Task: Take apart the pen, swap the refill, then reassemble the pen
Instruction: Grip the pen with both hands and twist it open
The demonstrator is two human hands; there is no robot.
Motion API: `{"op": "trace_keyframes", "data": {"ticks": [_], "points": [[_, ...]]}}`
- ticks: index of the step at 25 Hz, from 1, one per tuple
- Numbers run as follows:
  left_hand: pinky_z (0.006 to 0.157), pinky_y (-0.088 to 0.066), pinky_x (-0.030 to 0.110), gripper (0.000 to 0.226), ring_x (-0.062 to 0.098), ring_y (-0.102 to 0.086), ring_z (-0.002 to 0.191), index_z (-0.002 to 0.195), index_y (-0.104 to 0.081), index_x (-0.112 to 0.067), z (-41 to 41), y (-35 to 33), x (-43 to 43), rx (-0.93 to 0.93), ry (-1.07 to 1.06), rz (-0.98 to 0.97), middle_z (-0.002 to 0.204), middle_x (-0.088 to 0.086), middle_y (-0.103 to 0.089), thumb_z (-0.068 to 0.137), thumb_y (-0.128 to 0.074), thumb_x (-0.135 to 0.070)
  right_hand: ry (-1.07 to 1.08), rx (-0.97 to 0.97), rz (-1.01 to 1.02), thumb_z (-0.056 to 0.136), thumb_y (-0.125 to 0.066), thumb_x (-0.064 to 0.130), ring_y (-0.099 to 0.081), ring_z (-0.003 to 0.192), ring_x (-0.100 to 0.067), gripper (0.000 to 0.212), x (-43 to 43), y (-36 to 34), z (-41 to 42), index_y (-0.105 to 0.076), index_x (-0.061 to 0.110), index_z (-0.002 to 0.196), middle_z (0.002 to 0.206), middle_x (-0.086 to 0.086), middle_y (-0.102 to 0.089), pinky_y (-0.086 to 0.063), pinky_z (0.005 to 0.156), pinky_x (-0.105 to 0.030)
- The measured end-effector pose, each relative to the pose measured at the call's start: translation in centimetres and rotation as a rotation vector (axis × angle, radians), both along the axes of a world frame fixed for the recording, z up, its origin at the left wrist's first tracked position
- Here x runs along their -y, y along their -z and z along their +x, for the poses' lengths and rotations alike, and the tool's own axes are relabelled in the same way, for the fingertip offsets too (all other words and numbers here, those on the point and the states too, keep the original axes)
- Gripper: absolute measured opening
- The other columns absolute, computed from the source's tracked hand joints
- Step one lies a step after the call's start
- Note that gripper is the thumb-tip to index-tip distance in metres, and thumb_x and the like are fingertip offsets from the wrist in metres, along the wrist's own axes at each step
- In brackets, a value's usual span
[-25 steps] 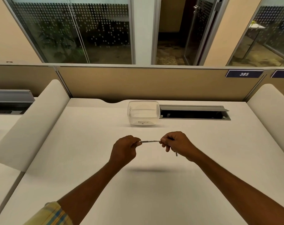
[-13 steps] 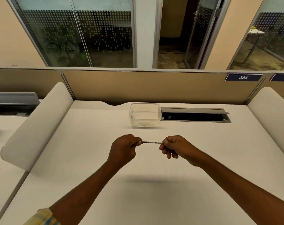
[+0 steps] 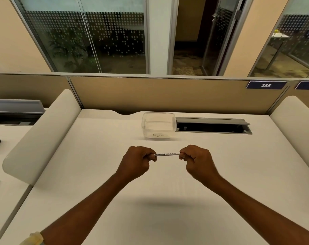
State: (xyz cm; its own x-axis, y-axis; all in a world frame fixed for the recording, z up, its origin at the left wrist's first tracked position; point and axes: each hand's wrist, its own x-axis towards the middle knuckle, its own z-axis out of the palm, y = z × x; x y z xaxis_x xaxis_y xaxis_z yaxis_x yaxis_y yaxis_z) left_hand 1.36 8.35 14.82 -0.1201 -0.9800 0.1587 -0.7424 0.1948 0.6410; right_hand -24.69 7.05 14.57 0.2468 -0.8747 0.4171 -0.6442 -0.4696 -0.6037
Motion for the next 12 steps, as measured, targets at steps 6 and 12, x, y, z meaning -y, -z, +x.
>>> {"op": "trace_keyframes", "data": {"ticks": [6, 12], "points": [[0.07, -0.06, 0.036, 0.018, 0.018, -0.073, 0.077, 0.095, -0.085, -0.018, 0.9, -1.7, 0.1, 0.039, 0.015, -0.135, 0.087, -0.004, -0.083, 0.095, -0.072, -0.005, -0.138, 0.018, 0.27, 0.102, -0.064, 0.004, -0.061, 0.065, -0.003, 0.02, 1.0, -1.2, -0.5, -0.08, 0.01, 0.094, 0.08, 0.004, -0.075, -0.047, 0.066, -0.016], [0.059, -0.061, 0.038, 0.018, 0.028, -0.074, 0.071, 0.094, -0.084, -0.013, 0.6, -2.3, -0.5, 0.153, 0.046, -0.388, 0.078, 0.001, -0.079, 0.084, -0.081, 0.002, -0.255, 0.265, 1.03, 0.112, -0.049, 0.023, -0.057, 0.057, -0.011, 0.039, 2.6, -3.5, -1.2, -0.081, 0.004, 0.1, 0.08, -0.007, -0.074, -0.038, 0.05, -0.02]]}}
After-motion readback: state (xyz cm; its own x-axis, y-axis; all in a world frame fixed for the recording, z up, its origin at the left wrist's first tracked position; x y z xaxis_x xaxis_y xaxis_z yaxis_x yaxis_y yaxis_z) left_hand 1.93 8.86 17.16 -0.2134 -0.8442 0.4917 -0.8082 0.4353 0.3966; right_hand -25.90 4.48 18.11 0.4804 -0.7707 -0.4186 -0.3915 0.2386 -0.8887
